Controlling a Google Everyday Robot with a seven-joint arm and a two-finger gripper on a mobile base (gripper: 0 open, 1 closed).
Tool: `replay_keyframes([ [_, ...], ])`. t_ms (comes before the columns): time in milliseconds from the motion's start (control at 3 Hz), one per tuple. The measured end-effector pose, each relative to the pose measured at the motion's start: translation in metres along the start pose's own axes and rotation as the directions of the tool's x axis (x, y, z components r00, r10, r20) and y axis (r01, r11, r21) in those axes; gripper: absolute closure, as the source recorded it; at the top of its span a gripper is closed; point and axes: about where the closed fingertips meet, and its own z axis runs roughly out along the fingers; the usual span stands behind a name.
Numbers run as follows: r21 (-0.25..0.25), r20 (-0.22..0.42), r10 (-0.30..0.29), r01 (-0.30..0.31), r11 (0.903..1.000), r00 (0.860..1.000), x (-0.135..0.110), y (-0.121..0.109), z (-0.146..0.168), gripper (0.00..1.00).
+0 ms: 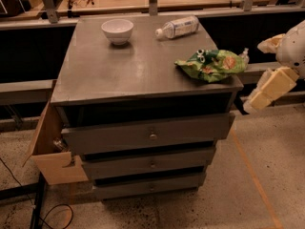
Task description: Move green rice chip bag near white bowl
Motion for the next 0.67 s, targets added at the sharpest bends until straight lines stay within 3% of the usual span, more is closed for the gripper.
replay_keyframes([
  [333,0.05,0.242,0.135,-0.152,0.9871,0.961,0.002,-0.063,0.04,0.0],
  [667,0.075,0.339,0.215,-0.255,0.9641,0.916,0.0,-0.104,0.063,0.0],
])
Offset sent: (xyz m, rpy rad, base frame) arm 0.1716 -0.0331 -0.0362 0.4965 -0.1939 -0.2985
